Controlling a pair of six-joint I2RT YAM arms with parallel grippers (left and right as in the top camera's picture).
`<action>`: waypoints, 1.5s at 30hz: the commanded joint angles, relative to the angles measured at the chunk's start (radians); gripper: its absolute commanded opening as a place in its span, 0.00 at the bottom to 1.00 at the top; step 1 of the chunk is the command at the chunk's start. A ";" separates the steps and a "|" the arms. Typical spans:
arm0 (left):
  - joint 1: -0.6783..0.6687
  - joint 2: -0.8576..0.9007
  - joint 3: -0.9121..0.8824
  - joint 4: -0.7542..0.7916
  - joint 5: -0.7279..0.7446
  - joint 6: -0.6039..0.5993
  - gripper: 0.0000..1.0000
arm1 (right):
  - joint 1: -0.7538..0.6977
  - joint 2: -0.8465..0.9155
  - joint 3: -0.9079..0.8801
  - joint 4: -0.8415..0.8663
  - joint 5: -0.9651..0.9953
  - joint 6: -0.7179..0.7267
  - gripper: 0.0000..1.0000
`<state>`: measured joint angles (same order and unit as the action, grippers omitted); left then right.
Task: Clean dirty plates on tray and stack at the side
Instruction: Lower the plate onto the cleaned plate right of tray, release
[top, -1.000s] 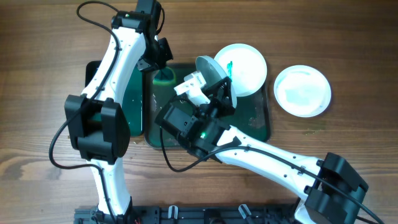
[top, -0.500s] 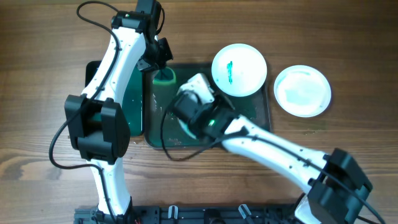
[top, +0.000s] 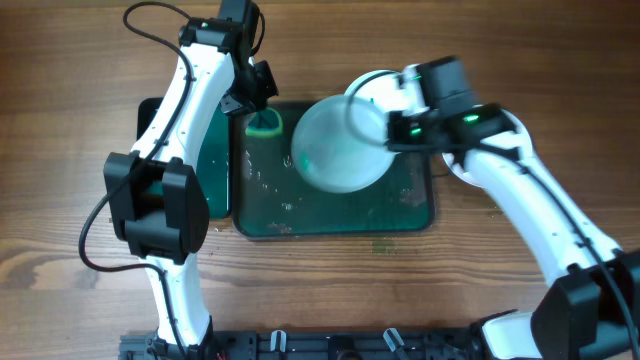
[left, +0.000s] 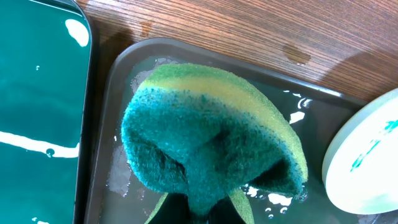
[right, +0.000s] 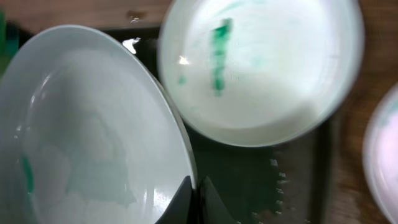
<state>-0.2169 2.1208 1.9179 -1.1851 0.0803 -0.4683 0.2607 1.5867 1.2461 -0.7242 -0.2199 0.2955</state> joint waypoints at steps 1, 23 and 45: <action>-0.002 0.003 0.014 0.003 0.008 0.020 0.04 | -0.170 -0.033 0.003 -0.044 -0.115 0.055 0.04; -0.002 0.003 0.014 0.011 0.008 0.020 0.04 | -0.581 -0.006 -0.256 0.163 0.317 0.153 0.05; -0.002 0.003 0.014 0.019 0.008 0.019 0.04 | -0.306 0.080 -0.002 0.116 -0.090 0.187 0.52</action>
<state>-0.2169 2.1208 1.9179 -1.1702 0.0803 -0.4683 -0.0864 1.5959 1.2316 -0.6193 -0.2707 0.3683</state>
